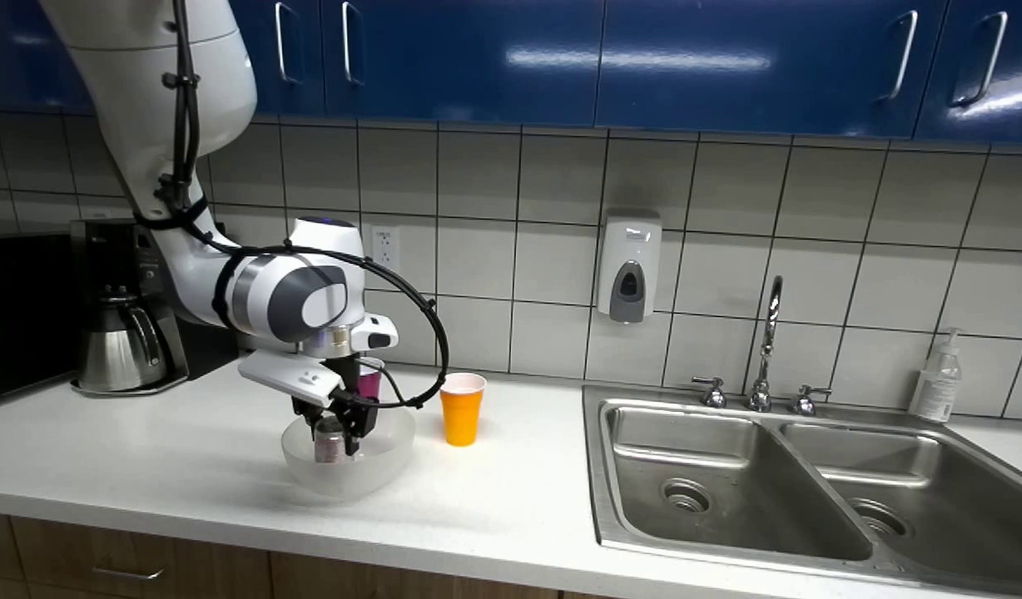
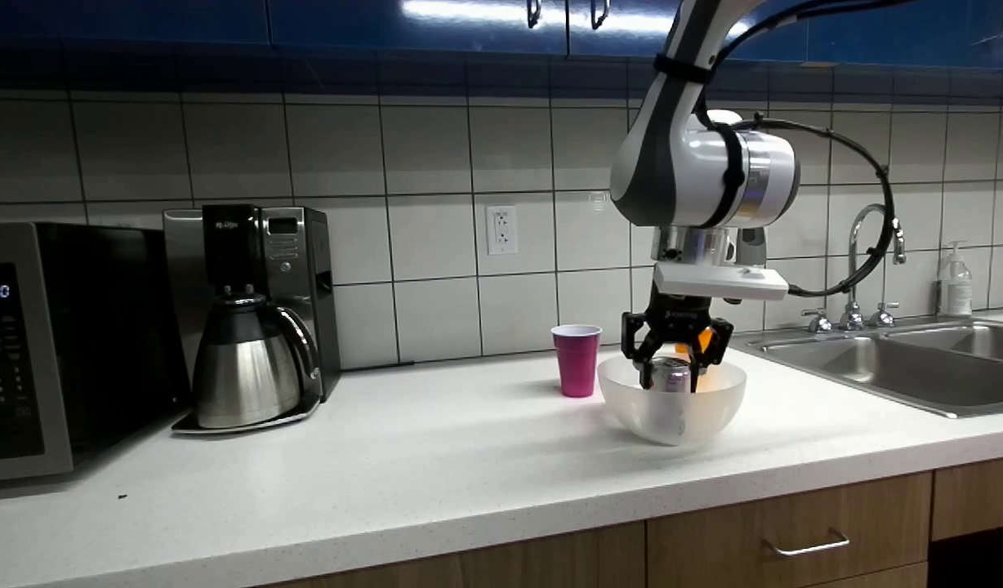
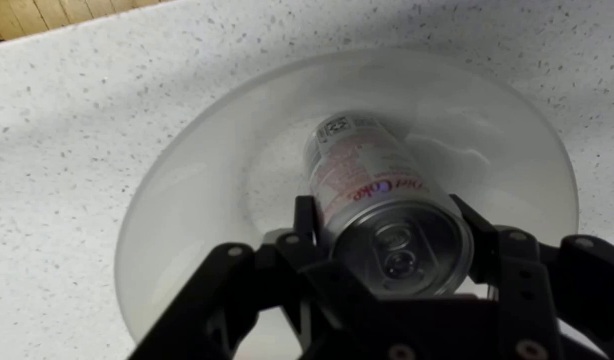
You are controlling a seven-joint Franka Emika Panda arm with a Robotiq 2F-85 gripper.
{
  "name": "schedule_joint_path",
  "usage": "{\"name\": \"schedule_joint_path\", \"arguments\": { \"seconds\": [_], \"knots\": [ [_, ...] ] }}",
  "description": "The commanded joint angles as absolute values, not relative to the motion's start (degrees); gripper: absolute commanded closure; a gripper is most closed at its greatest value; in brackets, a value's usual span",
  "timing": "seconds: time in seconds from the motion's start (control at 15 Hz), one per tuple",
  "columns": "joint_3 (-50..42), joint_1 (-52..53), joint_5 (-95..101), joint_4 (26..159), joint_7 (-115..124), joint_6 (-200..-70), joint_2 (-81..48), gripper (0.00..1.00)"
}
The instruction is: Move the soda can closer to the sink
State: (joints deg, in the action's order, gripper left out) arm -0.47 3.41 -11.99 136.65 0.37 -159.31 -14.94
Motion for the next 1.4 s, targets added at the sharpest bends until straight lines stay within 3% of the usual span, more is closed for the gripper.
{"name": "schedule_joint_path", "arguments": {
  "seconds": [0.0,1.33],
  "knots": [
    [0.6,2.0,-10.6,136.1,0.5,-159.3,-14.6,0.61],
    [-2.3,-1.2,-8.7,140.0,-0.7,-159.3,1.4,0.61]
  ]
}}
